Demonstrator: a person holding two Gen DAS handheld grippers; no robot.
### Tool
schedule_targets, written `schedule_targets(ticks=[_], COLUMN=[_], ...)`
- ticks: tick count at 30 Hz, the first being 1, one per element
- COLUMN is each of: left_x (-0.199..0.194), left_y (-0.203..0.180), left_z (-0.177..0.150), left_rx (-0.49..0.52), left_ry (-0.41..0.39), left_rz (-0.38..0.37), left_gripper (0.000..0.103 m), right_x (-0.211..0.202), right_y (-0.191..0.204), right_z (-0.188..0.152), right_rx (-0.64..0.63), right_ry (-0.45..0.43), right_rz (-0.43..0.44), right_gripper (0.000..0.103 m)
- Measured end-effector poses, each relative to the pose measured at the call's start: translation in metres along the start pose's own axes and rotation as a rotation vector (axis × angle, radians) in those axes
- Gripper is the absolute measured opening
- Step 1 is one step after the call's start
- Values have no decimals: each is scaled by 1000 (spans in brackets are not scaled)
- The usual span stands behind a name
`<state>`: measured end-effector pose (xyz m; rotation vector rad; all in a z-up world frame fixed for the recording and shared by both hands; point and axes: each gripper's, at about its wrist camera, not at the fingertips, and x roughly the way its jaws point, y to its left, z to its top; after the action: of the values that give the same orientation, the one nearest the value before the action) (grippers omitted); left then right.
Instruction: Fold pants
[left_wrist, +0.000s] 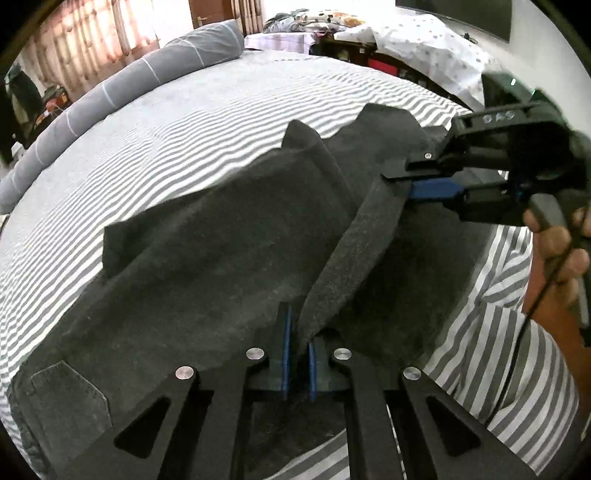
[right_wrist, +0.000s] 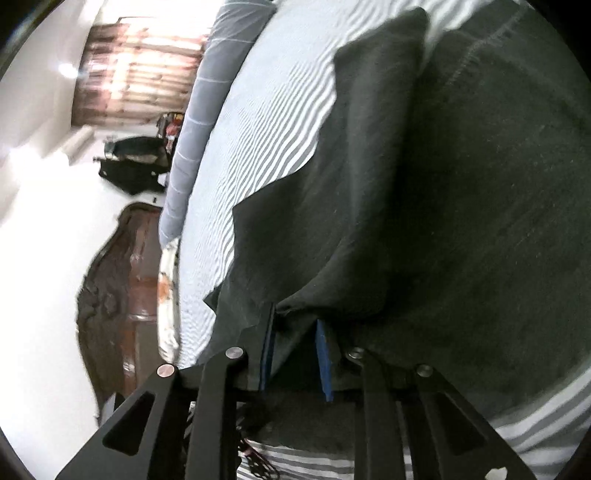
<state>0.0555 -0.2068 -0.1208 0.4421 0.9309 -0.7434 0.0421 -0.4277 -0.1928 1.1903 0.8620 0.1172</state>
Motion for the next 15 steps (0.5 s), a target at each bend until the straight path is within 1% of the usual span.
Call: schedule_targets(ticks=[3, 5, 7, 8, 10, 12, 13, 15], left_x=[-1, -3, -4, -5, -5, -4, -6, -7], left_y=[1, 3, 7, 7, 6, 8, 7, 6], left_z=[1, 1, -2, -3, -2, -2, -3, -3], left_rx=[2, -5, -12, -10, -10, -17, -19, -15], left_ry=[-6, -7, -6, -6, -9, -9, -10, -12], left_rz=[-4, -11, -20, -19, -18, -23, -24, -26], left_gripper=[7, 7, 7, 7, 7, 7, 7, 7], right_x=[3, 3, -2, -5, -14, -24, -29, -38], right_y=[-6, -5, -3, -2, -2, -5, -6, -7], right_z=[7, 9, 9, 9, 10, 14, 17, 26], right_rx=[16, 0, -23, -36, -44, -34, -29, -36], right_ry=[19, 31, 38, 40, 28, 11, -6, -62], right_rz=[5, -7, -19, -28, -38, -54, -63, -111], right_gripper=[20, 21, 27, 29, 35, 39, 41, 44])
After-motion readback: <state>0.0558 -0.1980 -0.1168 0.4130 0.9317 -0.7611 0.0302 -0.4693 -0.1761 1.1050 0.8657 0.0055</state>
